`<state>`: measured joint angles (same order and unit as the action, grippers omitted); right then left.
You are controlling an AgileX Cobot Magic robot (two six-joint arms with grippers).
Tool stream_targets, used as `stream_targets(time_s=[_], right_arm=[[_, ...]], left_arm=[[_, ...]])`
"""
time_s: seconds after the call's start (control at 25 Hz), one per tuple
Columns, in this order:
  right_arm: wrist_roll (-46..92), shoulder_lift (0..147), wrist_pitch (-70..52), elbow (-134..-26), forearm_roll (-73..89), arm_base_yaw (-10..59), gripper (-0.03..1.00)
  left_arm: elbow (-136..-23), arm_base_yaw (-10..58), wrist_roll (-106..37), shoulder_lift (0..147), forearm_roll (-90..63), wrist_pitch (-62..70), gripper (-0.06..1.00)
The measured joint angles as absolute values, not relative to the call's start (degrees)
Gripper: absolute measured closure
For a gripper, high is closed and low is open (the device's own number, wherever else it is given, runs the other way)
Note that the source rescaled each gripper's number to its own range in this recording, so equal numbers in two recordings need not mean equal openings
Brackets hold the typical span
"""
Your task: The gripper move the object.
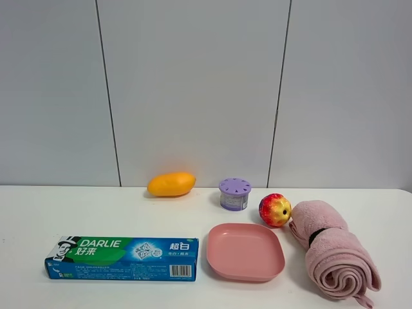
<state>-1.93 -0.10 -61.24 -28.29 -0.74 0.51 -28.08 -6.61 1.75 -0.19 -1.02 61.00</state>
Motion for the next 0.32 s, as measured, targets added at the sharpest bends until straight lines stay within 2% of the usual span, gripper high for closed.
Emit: stream_targets(time_s=[0.32], right_arm=[[-1.93, -0.1, -61.24, -28.29, -0.74, 0.51, -0.03]], left_arm=[[-28.08, -4.62, 1.81, -0.19, -1.02, 61.0, 0.14]])
